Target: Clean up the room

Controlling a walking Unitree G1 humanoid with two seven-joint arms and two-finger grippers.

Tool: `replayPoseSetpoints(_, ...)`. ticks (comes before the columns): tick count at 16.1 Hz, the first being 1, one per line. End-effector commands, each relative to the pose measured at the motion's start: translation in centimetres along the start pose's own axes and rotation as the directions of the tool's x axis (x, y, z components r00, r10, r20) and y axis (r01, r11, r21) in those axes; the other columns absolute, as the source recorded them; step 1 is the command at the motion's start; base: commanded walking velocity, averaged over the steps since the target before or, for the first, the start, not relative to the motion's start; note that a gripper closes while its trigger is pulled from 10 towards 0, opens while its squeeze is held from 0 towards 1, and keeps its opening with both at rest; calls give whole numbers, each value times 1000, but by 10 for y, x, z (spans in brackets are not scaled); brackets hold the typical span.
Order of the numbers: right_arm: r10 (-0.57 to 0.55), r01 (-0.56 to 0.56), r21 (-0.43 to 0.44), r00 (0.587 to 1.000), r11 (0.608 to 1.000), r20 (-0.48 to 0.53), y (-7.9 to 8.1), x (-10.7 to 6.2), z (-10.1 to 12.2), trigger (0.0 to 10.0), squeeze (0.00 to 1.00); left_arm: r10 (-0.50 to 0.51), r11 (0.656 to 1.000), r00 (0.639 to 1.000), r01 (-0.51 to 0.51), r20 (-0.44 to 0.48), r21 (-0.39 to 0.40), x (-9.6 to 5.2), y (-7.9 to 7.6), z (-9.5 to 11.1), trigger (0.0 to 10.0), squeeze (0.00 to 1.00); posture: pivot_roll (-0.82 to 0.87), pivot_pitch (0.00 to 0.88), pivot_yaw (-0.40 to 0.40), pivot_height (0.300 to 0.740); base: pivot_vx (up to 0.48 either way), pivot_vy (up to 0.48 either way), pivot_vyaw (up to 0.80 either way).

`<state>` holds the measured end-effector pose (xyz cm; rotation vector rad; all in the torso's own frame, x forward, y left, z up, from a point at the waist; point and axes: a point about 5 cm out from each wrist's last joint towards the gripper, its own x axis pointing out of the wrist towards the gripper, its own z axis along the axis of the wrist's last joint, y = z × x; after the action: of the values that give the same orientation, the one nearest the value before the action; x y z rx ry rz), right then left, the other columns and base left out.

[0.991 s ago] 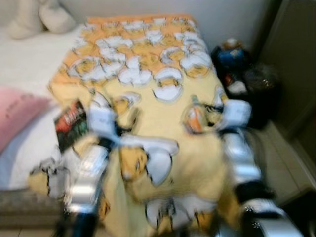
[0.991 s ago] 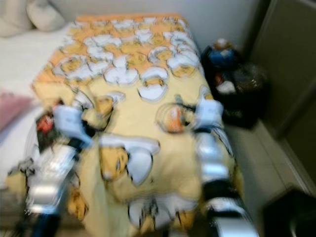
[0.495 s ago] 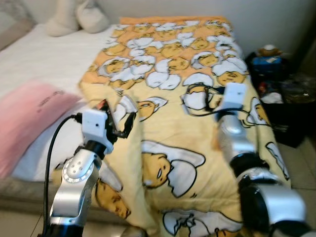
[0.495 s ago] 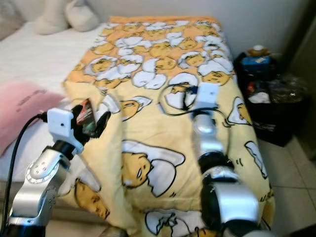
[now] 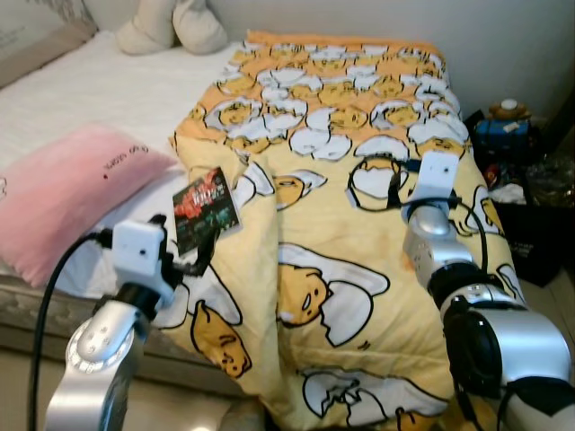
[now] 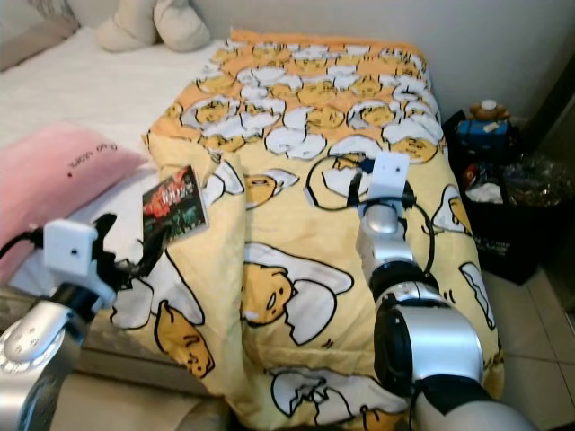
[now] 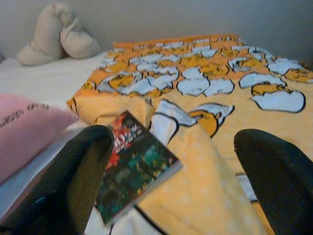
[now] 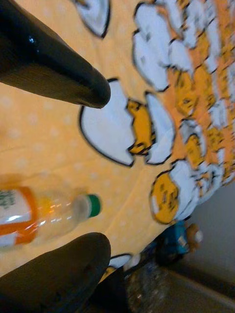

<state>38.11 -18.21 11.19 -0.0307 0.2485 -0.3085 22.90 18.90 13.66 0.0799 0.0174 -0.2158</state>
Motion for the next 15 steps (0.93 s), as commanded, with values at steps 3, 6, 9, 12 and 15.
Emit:
replayPoseSetpoints(3, -82, 80, -29, 995, 996, -51, -15, 2, -5, 10000, 0, -147, 989, 988, 146, -55, -14, -14, -20, 0, 10000, 0, 325, 0, 17, 711, 0, 0, 0)
replayPoseSetpoints(6, -135, 134, -20, 987, 991, -91, -27, 2, -14, 10000, 0, -292, 956, 954, 290, -73, -48, -20, -40, 6, 10000, 0, 345, 2, 20, 711, 0, 0, 0)
replayPoseSetpoints(9, -149, 160, 54, 974, 986, -174, -33, -1, -29, 10000, 0, -458, 888, 885, 459, -86, -6, -14, -58, 19, 10000, 0, 359, 31, 34, 711, 0, 0, 0)
replayPoseSetpoints(12, -118, 157, 133, 957, 979, -266, -32, -5, -46, 10000, 0, -494, 868, 864, 497, -96, 1, -8, -58, 26, 10000, 0, 350, 44, 47, 711, 0, 0, 0)
replayPoseSetpoints(15, -113, 167, 155, 944, 974, -310, -34, -8, -56, 10000, 0, -512, 859, 854, 512, -93, -28, -10, -59, 32, 10000, 0, 357, 52, 60, 711, 0, 0, 0)
